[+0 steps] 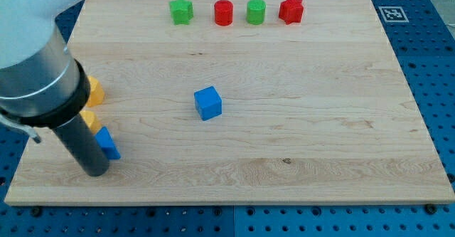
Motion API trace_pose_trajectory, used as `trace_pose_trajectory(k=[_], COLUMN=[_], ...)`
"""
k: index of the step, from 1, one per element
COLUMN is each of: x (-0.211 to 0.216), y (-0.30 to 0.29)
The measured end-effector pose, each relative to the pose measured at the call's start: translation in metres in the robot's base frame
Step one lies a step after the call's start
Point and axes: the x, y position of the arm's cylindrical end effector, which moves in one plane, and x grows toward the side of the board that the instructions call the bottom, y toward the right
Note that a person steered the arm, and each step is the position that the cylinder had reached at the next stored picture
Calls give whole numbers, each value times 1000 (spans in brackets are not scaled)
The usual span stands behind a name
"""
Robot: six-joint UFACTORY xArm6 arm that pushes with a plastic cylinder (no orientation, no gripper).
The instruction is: Slide the blue triangle into the blue cube
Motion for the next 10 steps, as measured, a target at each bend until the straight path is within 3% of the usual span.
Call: trace_pose_trajectory(k=[1,4,6,10], x=[0,0,-22,-51], y=[-29,-23,-21,50])
